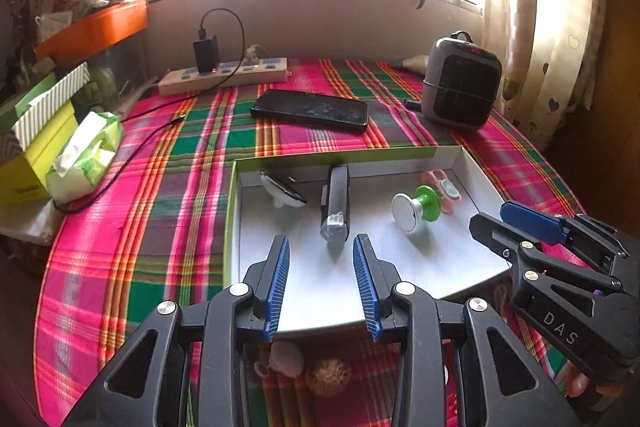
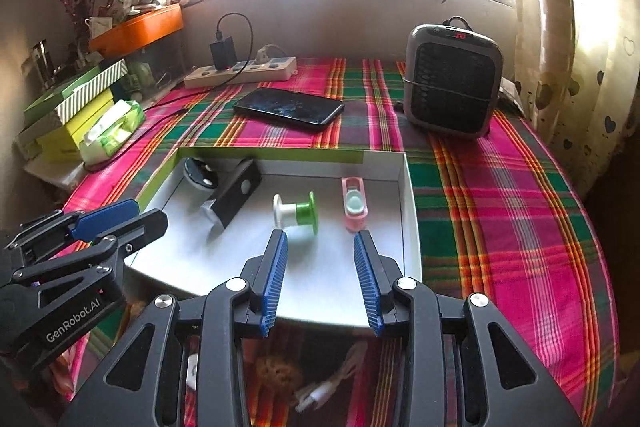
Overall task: Organize objects
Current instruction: 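Withdraw both open tools from the box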
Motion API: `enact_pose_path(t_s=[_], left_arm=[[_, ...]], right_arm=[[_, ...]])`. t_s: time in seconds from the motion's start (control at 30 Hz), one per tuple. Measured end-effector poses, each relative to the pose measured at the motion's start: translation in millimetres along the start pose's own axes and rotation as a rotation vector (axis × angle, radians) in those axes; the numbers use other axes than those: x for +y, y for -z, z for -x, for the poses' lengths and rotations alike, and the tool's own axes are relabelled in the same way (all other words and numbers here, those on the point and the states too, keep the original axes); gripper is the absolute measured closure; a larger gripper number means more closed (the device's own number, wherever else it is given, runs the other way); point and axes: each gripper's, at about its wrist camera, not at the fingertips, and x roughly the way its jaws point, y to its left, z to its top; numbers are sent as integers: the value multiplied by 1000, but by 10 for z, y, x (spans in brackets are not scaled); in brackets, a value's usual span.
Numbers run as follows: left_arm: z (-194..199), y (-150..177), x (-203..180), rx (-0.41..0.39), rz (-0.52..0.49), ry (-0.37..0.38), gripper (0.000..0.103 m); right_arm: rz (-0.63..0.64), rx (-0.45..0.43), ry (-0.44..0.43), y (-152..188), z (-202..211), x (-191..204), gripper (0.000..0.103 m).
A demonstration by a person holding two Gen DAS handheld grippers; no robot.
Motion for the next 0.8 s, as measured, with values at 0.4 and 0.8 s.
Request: enact_pose_path(t_s=[0.4, 0.8], left_arm=[[186, 221, 124, -6, 20, -2, 72], [330, 451, 343, 5, 35, 4, 68]], right_arm=[[0, -1, -10, 216, 164, 53, 66], [-1, -1, -26, 431, 286, 74, 62]])
